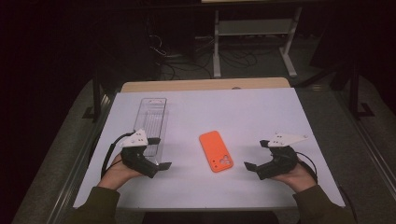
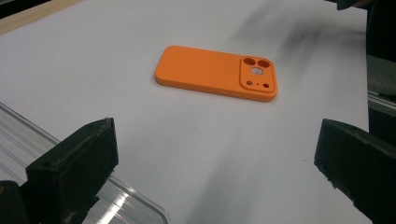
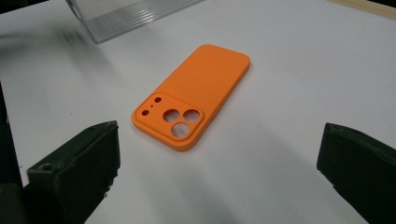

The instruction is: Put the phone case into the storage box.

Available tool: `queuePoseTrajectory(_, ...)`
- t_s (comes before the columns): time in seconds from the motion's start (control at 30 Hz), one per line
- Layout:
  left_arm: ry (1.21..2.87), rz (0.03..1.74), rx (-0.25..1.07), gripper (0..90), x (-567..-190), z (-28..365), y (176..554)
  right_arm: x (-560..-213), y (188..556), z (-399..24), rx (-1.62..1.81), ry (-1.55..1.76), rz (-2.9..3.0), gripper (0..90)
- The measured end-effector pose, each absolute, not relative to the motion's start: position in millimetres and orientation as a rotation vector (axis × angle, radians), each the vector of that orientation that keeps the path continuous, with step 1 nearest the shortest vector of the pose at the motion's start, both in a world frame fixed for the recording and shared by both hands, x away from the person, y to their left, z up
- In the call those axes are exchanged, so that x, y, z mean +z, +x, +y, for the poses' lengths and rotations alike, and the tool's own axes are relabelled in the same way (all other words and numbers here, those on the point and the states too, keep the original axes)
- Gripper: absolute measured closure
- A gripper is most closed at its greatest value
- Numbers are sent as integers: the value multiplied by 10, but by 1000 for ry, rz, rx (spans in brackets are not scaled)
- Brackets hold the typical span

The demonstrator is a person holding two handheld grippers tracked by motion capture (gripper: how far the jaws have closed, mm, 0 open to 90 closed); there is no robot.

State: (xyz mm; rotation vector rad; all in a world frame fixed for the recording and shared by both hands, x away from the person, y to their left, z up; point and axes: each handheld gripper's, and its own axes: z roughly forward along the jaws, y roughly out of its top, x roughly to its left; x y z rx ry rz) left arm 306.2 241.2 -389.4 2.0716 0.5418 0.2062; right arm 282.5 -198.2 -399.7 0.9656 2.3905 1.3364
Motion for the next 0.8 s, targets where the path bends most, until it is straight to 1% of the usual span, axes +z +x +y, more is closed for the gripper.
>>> queuePoseTrajectory(0.37,2075,539,196,0,-3897,2401,3059,-3999,2837,-1976,1330,992,2394,0)
queuePoseTrajectory(0.8,2053,539,180,0,-3876,2393,3067,-3987,2943,-1895,1310,1001,2407,0)
